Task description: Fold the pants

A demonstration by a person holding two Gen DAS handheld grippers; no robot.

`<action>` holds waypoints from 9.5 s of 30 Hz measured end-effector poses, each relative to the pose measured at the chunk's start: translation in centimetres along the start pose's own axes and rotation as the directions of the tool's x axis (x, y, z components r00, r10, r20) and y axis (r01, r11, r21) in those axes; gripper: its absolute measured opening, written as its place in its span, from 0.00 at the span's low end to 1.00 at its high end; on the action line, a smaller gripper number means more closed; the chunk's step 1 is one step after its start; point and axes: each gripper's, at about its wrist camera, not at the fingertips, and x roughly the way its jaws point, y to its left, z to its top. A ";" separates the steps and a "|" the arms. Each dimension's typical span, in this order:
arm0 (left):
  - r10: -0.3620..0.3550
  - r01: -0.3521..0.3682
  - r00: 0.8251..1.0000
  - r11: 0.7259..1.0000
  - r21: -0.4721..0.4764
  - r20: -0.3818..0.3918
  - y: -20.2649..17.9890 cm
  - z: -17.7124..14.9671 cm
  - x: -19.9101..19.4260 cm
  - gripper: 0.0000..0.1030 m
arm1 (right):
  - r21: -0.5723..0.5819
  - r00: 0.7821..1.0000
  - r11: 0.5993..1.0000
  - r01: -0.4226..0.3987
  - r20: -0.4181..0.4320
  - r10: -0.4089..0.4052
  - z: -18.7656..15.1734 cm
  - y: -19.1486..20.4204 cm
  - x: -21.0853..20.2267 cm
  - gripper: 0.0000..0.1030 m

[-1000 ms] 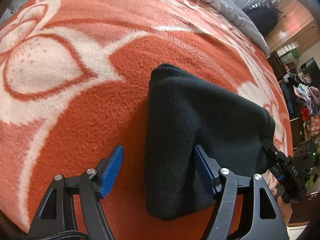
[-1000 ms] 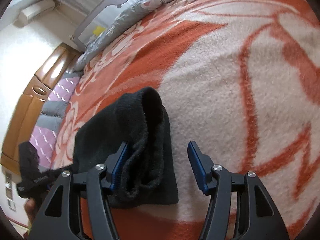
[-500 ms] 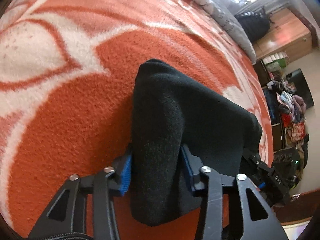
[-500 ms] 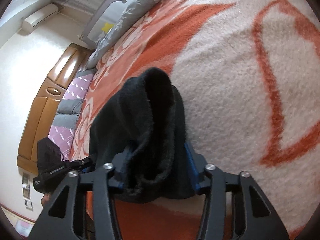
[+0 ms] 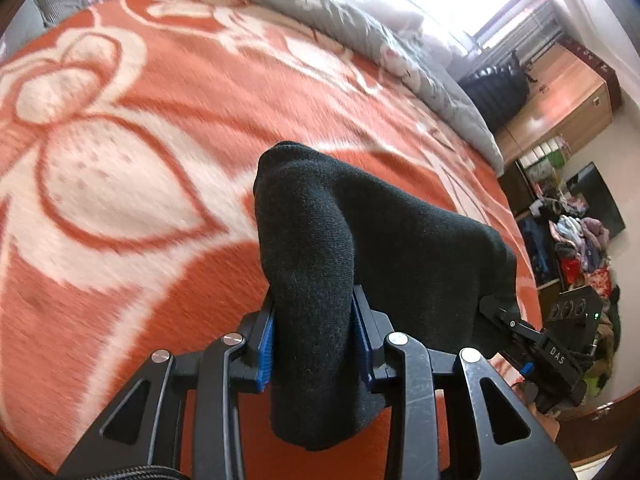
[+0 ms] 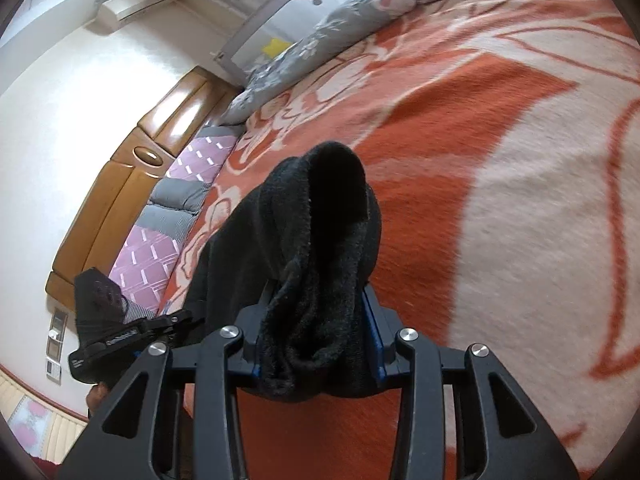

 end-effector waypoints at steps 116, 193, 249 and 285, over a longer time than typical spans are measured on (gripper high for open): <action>0.435 -0.510 0.834 0.842 0.174 0.339 0.5 -7.9 -1.9 0.91 | -0.585 0.953 0.753 0.301 0.221 -0.209 -9.5 9.8 4.1 0.96; 0.434 -0.524 0.816 0.835 0.169 0.382 0.8 -6.9 0.0 0.91 | -0.607 0.940 0.729 0.314 0.306 -0.150 -9.0 9.5 5.1 0.96; 0.435 -0.529 0.811 0.830 0.175 0.391 0.2 -6.7 -0.2 0.91 | -0.597 0.939 0.740 0.311 0.311 -0.144 -7.8 9.8 4.4 0.96; 0.461 -0.551 0.804 0.815 0.179 0.377 -0.5 -5.4 -0.1 0.90 | -0.551 0.928 0.759 0.348 0.317 -0.195 -6.7 9.8 4.3 0.96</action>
